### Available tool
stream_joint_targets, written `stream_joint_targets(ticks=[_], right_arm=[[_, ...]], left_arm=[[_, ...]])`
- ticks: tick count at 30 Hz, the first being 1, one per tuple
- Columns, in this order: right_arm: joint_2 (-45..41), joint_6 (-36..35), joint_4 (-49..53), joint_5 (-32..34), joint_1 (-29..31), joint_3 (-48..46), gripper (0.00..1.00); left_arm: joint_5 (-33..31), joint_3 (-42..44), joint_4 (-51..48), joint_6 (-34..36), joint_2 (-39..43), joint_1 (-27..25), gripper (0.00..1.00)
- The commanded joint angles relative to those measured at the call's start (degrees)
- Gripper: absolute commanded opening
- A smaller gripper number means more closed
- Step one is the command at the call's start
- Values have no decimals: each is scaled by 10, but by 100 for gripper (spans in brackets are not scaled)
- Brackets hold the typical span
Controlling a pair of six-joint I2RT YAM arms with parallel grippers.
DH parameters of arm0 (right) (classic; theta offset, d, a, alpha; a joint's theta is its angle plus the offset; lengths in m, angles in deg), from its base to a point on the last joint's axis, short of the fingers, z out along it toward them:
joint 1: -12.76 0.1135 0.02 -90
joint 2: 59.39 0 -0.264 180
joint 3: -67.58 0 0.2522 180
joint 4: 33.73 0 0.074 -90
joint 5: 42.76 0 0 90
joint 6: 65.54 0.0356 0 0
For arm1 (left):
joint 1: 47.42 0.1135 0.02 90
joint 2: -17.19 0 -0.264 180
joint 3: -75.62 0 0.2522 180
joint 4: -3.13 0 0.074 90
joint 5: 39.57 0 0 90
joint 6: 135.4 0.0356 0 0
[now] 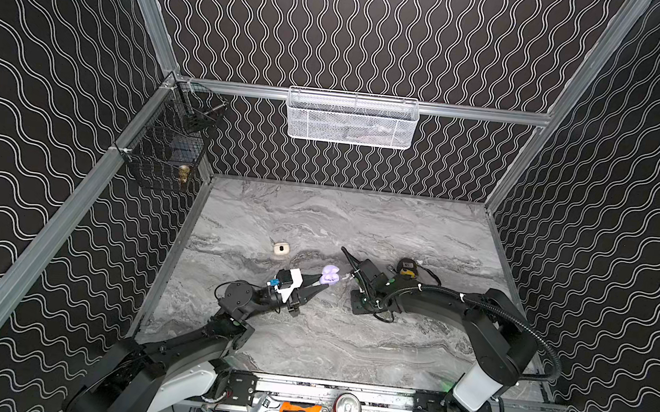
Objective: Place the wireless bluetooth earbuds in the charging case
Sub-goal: 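Lower the right gripper and close it on the lavender earbud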
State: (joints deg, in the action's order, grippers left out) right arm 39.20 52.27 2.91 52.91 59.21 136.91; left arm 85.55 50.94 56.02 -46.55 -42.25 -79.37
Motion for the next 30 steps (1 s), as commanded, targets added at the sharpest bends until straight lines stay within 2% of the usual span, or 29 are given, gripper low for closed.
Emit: stream_joint_targets(ticks=[1, 18, 30], right_arm=[[-2, 5, 53, 39, 0, 13, 46], [69, -35, 63, 53, -20, 81, 45], [57, -30, 58, 44, -21, 62, 31]], left_arm=[[-1, -2, 3, 11, 5, -1, 0], [-5, -2, -8, 18, 12, -2, 0], [-5, -2, -11, 19, 13, -3, 0]])
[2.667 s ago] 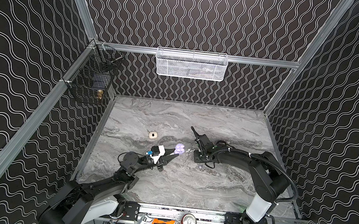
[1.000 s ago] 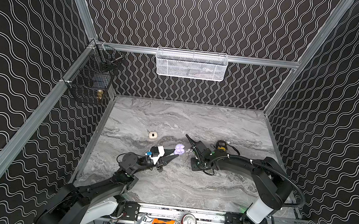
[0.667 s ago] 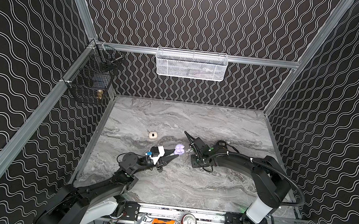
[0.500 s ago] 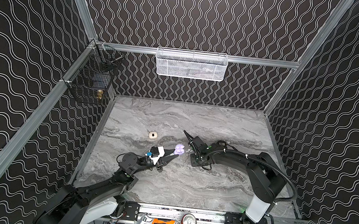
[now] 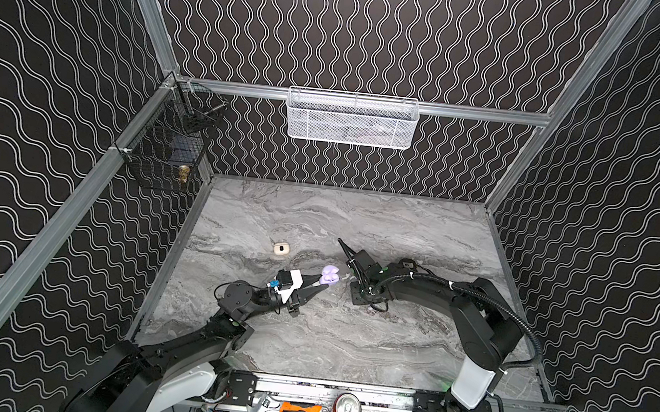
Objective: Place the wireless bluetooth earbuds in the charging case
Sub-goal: 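Lower the right gripper and close it on the lavender earbud, then lift the lavender earbud with the right gripper toward the open lavender case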
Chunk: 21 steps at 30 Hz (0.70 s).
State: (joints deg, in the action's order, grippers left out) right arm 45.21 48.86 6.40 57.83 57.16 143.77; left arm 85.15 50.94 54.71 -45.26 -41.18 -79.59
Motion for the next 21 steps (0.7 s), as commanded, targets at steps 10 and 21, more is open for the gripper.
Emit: stream_joint_targets(ticks=[10, 21], right_arm=[[-4, 11, 5, -11, 0, -16, 23], [-102, 29, -57, -10, 0, -49, 17]], left_arm=[[-1, -2, 6, 6, -3, 0, 0], [0, 12, 72, -13, -36, 0, 0]])
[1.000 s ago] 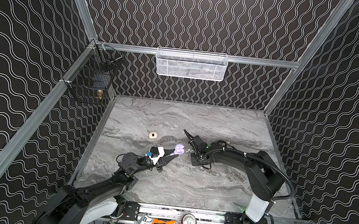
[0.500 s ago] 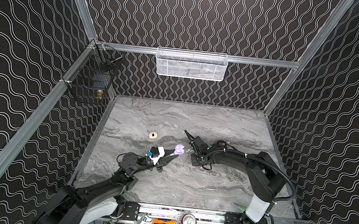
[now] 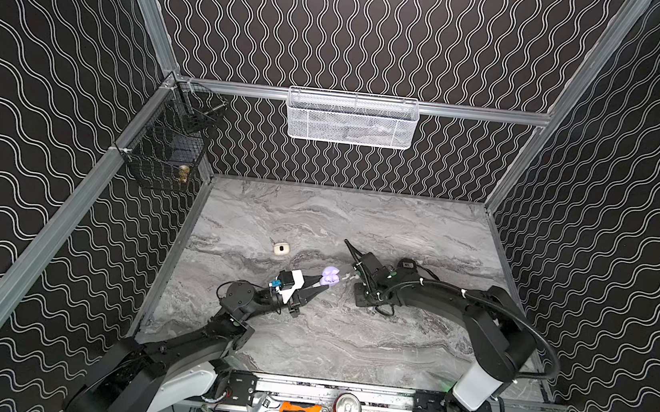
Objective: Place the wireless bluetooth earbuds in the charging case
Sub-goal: 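Lift the lavender earbud with the right gripper toward the open lavender case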
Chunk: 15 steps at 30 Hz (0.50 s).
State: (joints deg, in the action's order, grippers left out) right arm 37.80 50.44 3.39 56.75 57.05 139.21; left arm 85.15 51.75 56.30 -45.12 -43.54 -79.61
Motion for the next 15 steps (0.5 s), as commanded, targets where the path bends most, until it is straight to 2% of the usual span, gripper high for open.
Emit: stream_joint_targets(ticks=[1, 9, 15], right_arm=[[-46, 14, -34, -1, 1, -3, 17], [-214, 2, -102, -21, 2, -33, 16], [-345, -5, -218, -66, 12, -82, 15]], left_arm=[[1, 6, 73, -20, -21, 0, 0], [0, 19, 162, -50, -62, 1, 0], [8, 19, 212, -88, -73, 2, 0]])
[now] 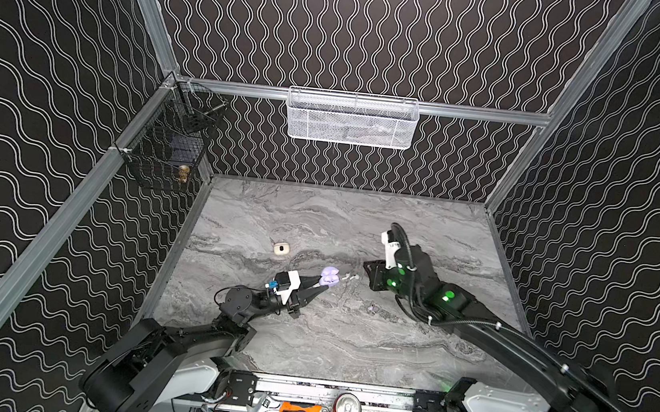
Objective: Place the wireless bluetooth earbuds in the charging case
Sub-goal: 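Lift the lavender earbud with the right gripper toward the open lavender case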
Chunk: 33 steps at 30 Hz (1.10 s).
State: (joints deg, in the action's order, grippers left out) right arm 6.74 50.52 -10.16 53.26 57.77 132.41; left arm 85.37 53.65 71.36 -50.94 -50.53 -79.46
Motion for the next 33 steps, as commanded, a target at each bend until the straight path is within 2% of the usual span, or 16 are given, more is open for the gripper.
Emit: stream_joint_targets(ticks=[1, 6, 15, 24, 33], right_arm=[[-50, -7, -104, -39, 7, -22, 15], [-109, -24, -256, -106, 29, -64, 14], [-123, -71, -454, -166, 90, -104, 14], [-86, -89, -558, -172, 120, -115, 14], [-41, -107, -567, -148, 137, -101, 13]], left_arm=[[3, -2, 65, -40, -4, 0, 0], [22, -22, 67, -74, -1, 0, 0], [25, -43, 67, -120, 22, 0, 0], [23, -74, 66, -181, 27, -1, 0], [19, -81, 64, -188, 19, 0, 0]])
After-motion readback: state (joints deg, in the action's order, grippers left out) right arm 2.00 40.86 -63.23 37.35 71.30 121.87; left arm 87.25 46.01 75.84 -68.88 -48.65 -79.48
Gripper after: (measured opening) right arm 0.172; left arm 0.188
